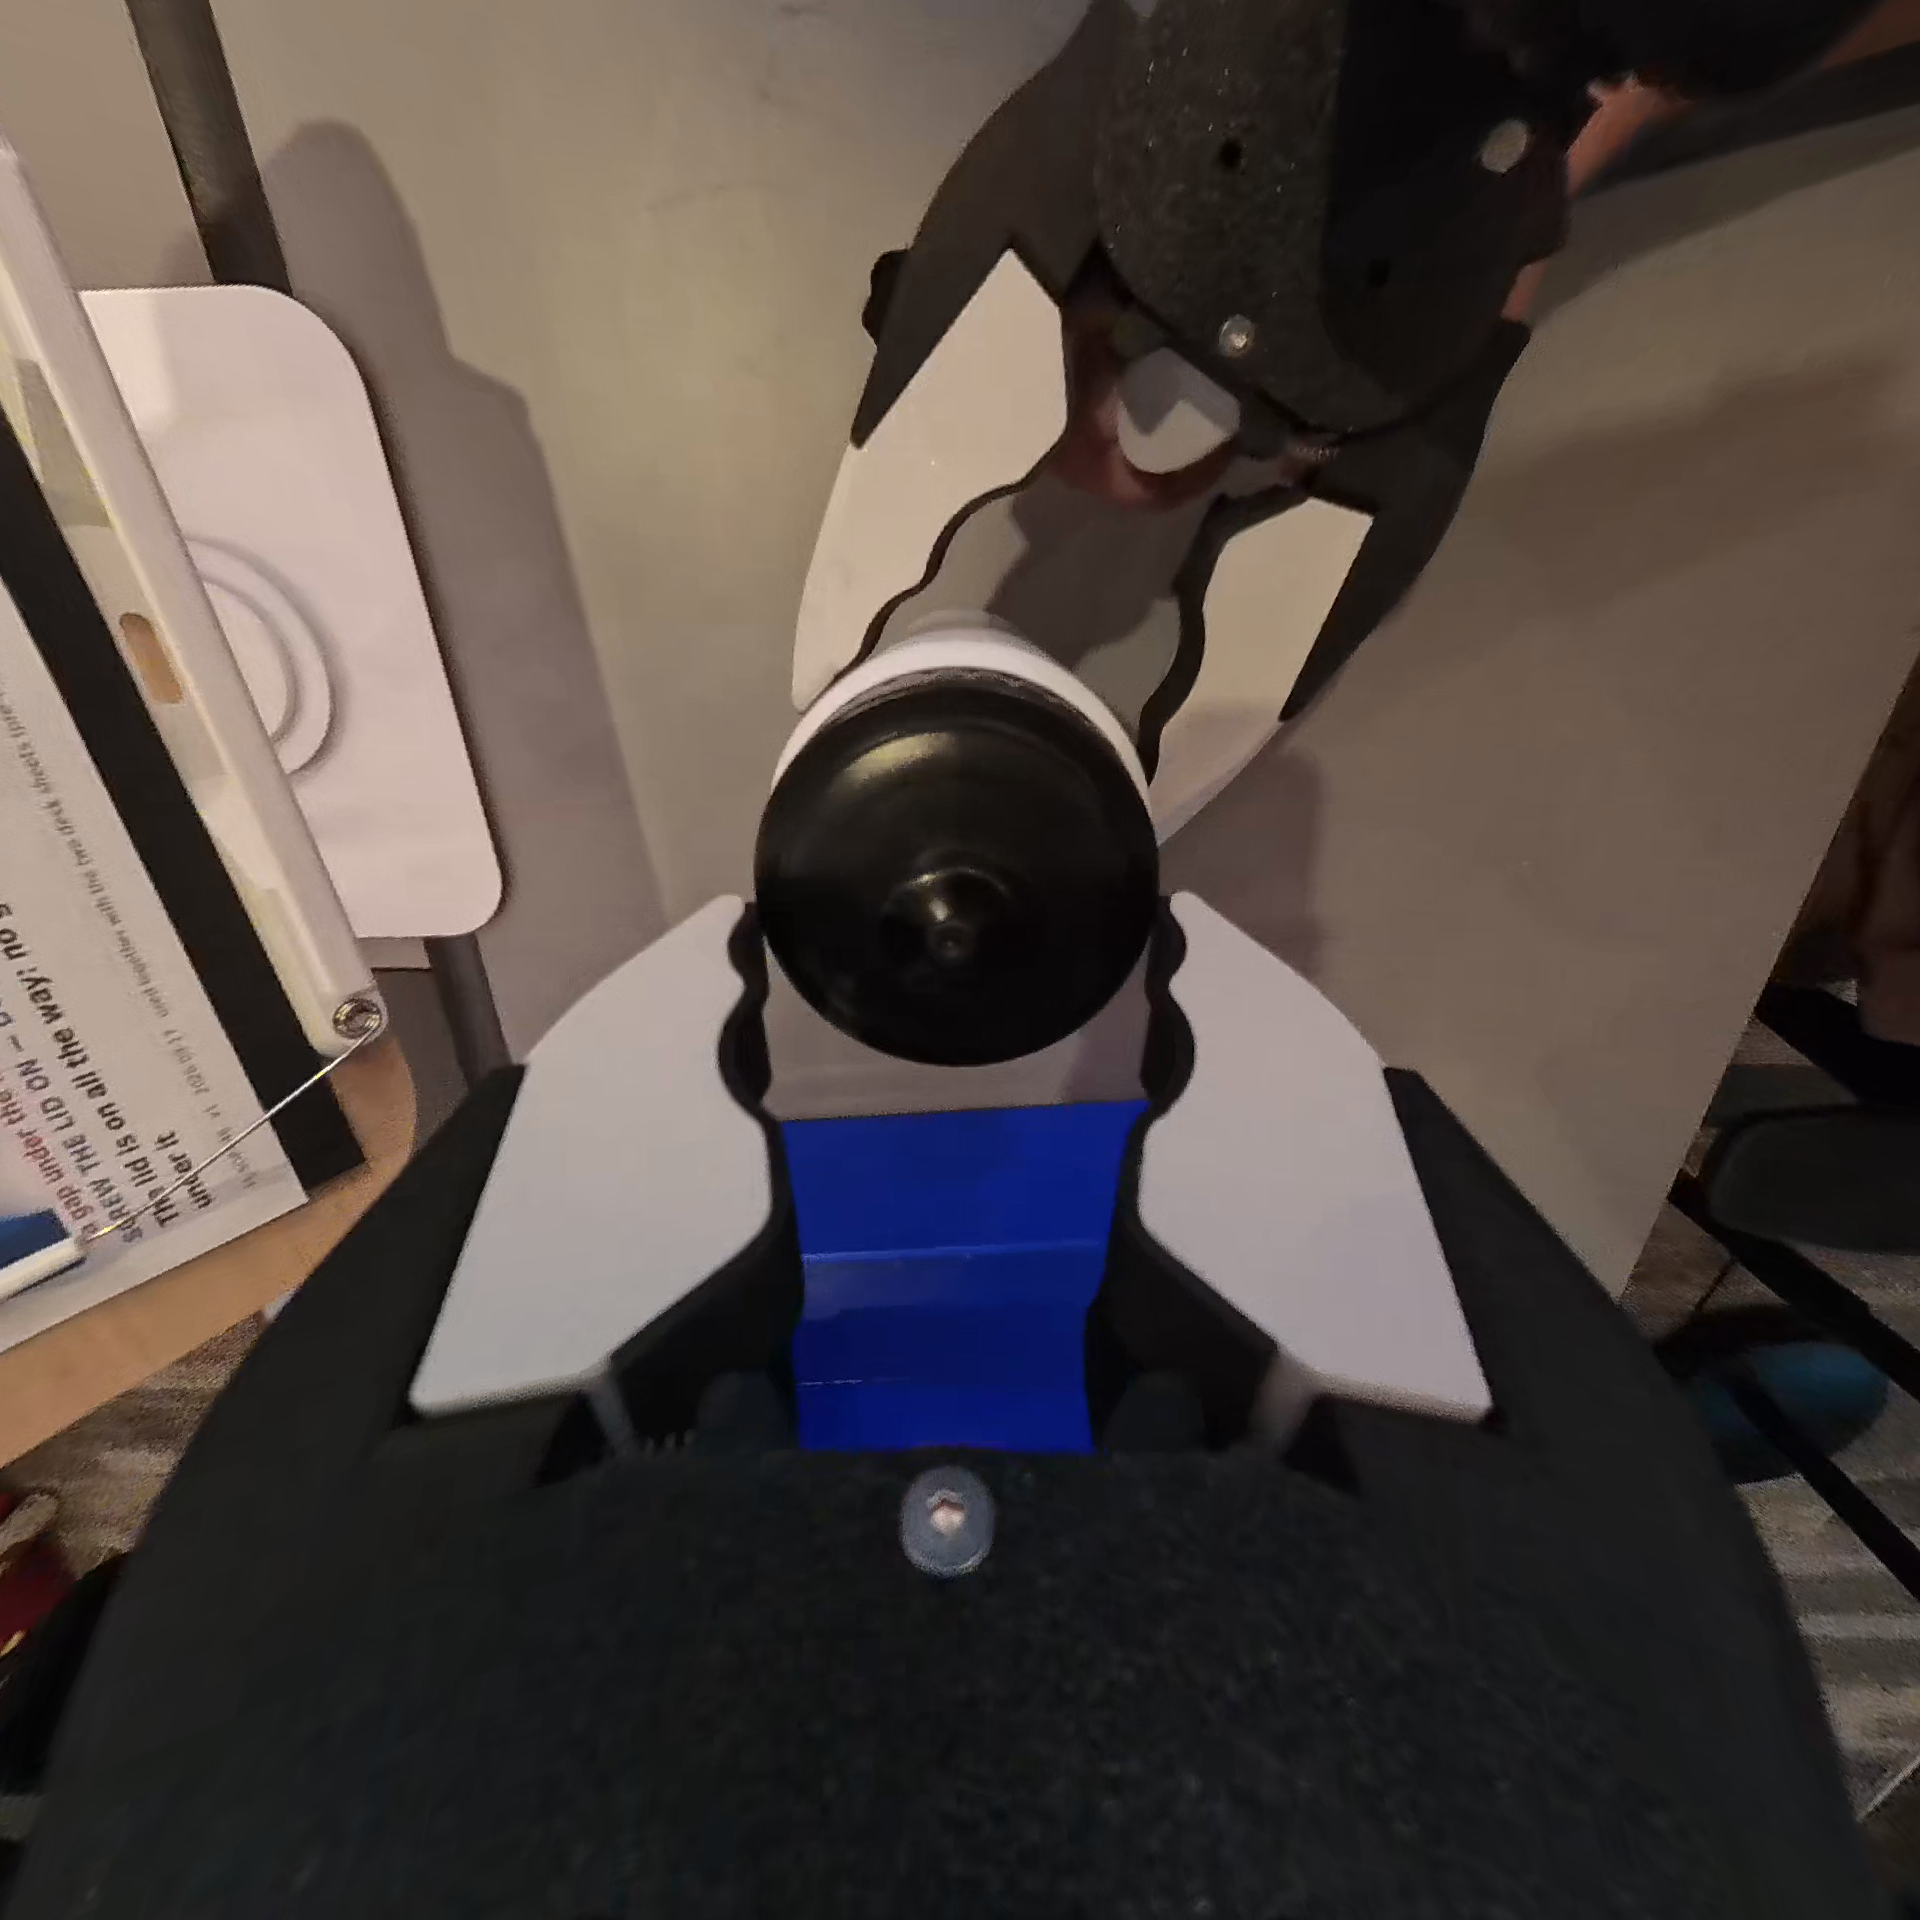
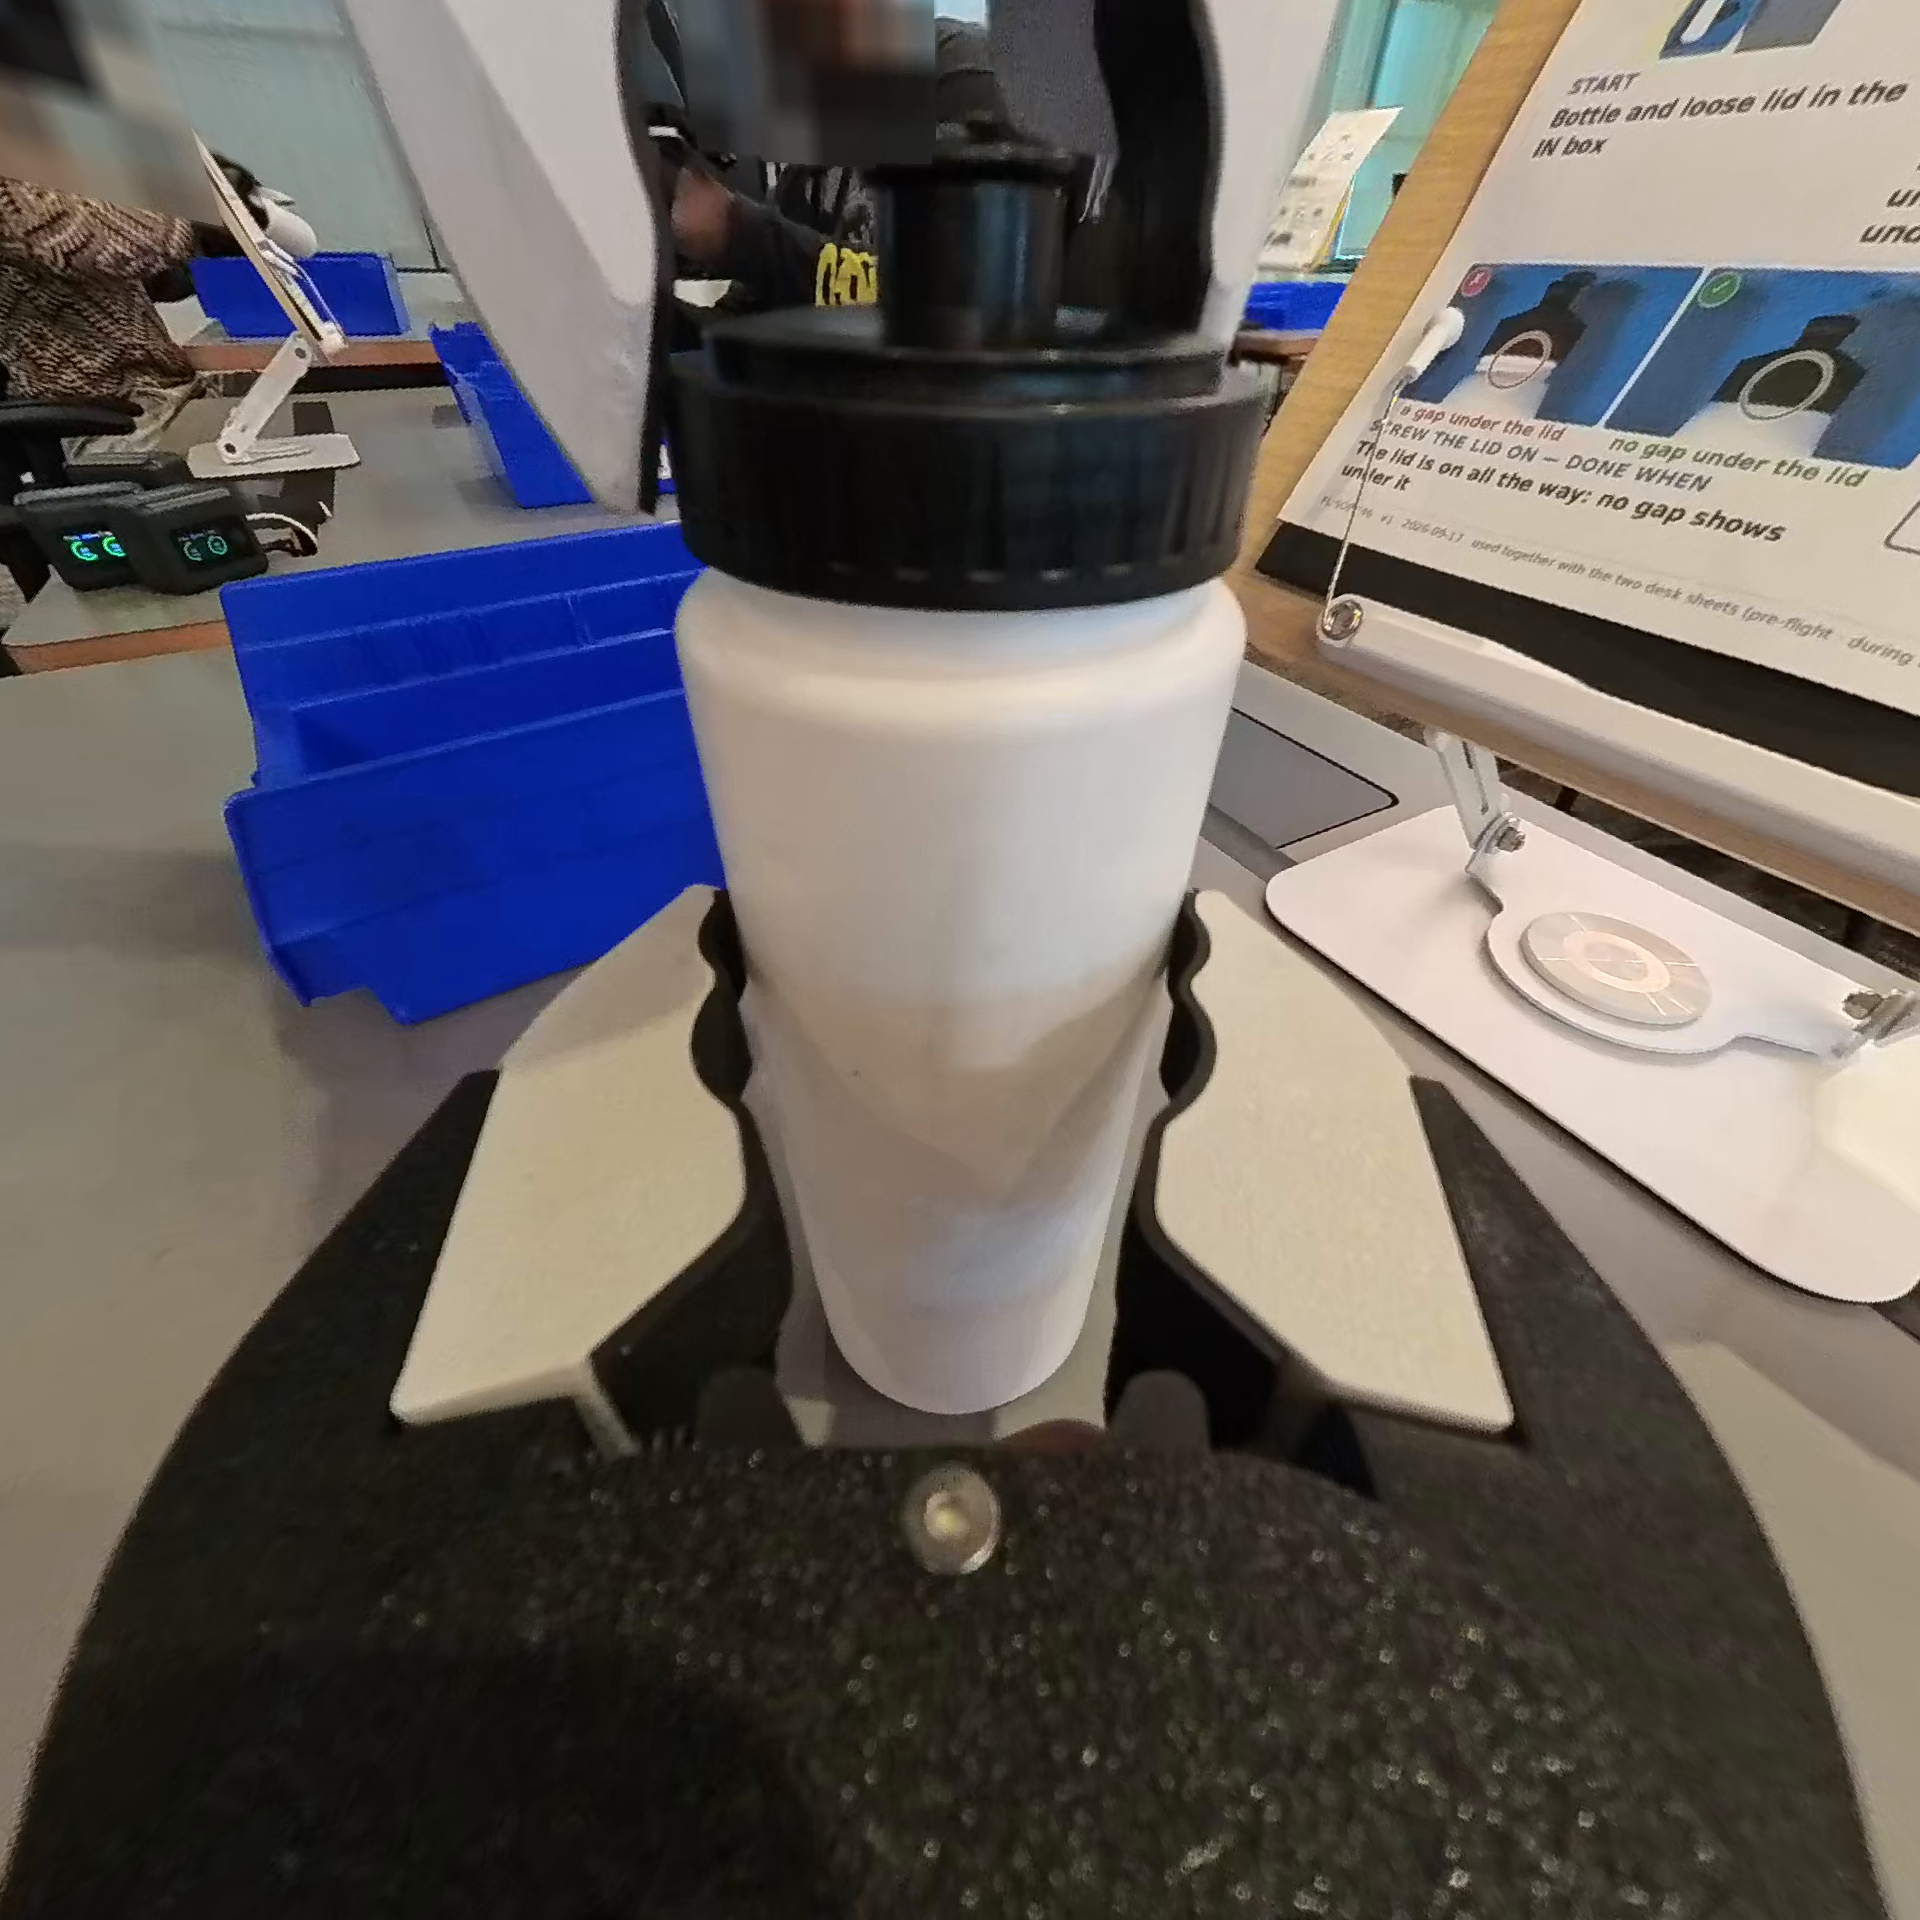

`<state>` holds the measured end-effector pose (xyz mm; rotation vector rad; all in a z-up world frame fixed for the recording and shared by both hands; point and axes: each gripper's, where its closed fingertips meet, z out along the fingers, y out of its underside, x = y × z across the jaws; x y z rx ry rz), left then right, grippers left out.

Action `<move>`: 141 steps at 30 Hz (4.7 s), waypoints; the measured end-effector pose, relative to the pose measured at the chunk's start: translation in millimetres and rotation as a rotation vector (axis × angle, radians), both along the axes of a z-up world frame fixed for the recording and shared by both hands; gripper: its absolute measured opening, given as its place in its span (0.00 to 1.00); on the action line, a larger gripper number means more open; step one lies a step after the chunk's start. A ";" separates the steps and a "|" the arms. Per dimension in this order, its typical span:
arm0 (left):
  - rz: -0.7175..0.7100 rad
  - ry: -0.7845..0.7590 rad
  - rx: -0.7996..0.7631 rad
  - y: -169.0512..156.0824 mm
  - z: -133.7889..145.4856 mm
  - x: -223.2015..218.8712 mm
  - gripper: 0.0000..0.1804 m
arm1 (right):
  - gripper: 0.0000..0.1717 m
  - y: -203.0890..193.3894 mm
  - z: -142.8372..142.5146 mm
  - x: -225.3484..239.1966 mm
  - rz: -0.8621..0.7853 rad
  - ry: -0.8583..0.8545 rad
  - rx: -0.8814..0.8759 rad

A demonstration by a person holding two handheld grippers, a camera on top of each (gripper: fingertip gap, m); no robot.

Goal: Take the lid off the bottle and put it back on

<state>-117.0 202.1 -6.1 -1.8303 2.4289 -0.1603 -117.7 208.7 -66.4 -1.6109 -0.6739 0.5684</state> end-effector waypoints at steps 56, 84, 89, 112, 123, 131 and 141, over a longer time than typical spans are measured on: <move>0.835 0.054 -0.038 -9.0 2.6 -1.8 0.40 | 0.46 -1.1 -2.4 -5.2 0.004 -0.009 -0.005; 0.552 0.154 0.061 -6.0 3.2 -9.3 0.38 | 0.45 -1.6 -3.8 -7.9 0.012 -0.003 -0.011; 0.810 0.143 0.037 -7.2 3.3 -5.6 0.38 | 0.45 -1.8 -3.7 -7.1 0.005 -0.002 -0.014; 0.057 0.041 0.012 -3.9 6.1 -5.2 0.38 | 0.45 -2.9 -5.3 -9.3 0.014 -0.003 -0.011; 0.760 0.073 0.010 -5.2 5.8 -6.6 0.38 | 0.45 -3.4 -6.3 -11.9 0.014 -0.009 -0.010; 0.688 0.116 -0.011 -11.1 8.9 -15.8 0.45 | 0.45 -3.8 -7.3 -12.1 0.014 -0.013 -0.017; 0.047 0.154 0.114 -1.4 5.8 -27.8 0.53 | 0.45 -3.7 -9.0 -12.6 0.017 -0.012 -0.017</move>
